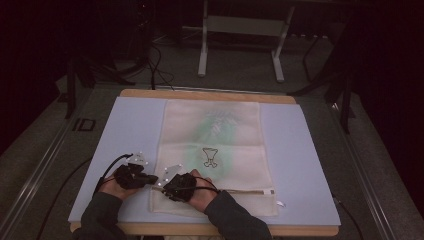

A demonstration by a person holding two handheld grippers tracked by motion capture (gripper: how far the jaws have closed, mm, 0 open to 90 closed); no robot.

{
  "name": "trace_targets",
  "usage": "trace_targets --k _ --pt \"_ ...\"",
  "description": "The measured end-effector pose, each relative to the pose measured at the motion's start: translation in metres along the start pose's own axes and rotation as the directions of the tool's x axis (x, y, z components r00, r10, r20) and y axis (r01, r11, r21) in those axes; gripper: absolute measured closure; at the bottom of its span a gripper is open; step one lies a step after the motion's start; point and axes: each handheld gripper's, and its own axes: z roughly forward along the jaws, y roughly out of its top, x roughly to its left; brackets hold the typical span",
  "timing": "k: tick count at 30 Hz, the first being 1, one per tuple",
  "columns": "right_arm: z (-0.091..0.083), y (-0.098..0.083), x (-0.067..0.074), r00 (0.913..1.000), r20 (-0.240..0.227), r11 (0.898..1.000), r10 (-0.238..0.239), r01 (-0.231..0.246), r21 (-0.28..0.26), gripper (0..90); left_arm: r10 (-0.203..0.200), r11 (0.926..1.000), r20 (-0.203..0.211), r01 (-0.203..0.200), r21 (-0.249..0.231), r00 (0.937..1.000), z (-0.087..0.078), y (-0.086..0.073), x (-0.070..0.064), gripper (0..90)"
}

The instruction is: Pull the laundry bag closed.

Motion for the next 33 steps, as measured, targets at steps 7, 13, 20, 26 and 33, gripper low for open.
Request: trace_targets --k 7,13,20,26,33 --pt "-0.002 -0.002 0.001 1.0 0.002 1.0 0.0 0.0 0.0 82.2 0.0 1.0 -0.001 0.0 -0.001 1.0 0.0 0.0 0.0 90.0" --pt "-0.005 -0.004 0.002 1.0 0.005 1.0 -0.001 0.001 0.001 82.2 0.001 1.0 -0.001 -0.001 0.0 1.0 0.0 0.0 0.0 90.0" --pt "-0.007 -0.004 0.003 1.0 0.007 1.0 -0.004 0.003 0.007 82.2 0.0 1.0 -0.002 0.0 -0.001 1.0 0.0 0.0 0.0 90.0" --pt "-0.01 -0.007 0.002 0.9999 0.009 1.0 -0.006 0.006 0.011 82.2 0.001 1.0 -0.003 -0.001 -0.001 1.0 0.0 0.0 -0.001 90.0" --pt "-0.014 -0.01 0.001 1.0 0.006 1.0 -0.004 0.003 0.013 82.2 0.003 1.0 -0.004 -0.003 -0.001 1.0 0.0 0.0 -0.001 90.0"
